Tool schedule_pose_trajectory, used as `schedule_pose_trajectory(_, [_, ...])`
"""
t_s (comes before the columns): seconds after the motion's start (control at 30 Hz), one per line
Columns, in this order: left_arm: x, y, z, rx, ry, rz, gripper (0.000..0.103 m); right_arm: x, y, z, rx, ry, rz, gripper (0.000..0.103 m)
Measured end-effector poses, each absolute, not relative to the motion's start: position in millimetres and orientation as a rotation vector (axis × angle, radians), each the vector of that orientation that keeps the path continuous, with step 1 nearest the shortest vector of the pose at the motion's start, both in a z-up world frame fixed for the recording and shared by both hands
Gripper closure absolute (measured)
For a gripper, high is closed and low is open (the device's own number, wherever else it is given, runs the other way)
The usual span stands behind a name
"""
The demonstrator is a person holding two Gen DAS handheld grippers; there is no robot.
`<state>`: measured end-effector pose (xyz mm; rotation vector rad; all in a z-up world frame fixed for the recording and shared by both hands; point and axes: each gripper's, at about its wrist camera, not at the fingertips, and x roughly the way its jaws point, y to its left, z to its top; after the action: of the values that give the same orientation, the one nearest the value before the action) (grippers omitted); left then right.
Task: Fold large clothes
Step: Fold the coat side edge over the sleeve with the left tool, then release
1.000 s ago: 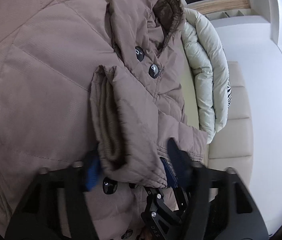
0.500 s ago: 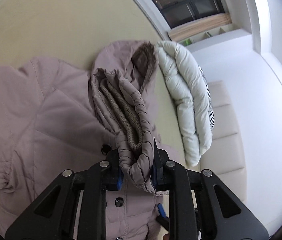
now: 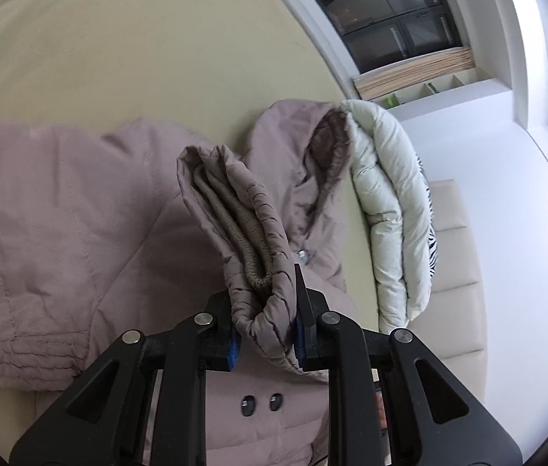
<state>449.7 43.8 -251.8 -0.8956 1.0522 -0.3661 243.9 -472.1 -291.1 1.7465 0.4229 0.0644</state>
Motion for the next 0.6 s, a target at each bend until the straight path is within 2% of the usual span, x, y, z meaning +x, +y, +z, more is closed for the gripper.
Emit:
schedule_pose_trajectory(0.1, [448.1, 38.1, -278.0, -0.89, 1.09, -0.333, 0.084, 251.5, -476.9, -297.9, 1.775, 0.409, 0.09, 0.007])
schedule_pose_trajectory(0.23, [443.9, 36.7, -304.0, -0.884, 1.132, -0.3, 0.084, 244.8, -476.4, -296.3, 1.715, 0.422, 0.112, 0.018])
schedule_pose_trajectory(0.3, [443.8, 35.0, -309.4, -0.875, 1.137, -0.297, 0.084, 229.8, -481.5, -284.5, 1.647, 0.465, 0.095, 0.017])
schedule_pose_trajectory(0.43, [443.0, 37.1, -315.8, -0.836, 1.141, -0.3, 0.084, 203.6, -461.9, -239.4, 1.479, 0.561, 0.084, 0.005])
schedule_pose_trajectory(0.6, [438.4, 37.5, -321.7, -0.797, 1.151, -0.316, 0.084, 228.2, -434.5, -162.7, 1.222, 0.585, 0.14, 0.003])
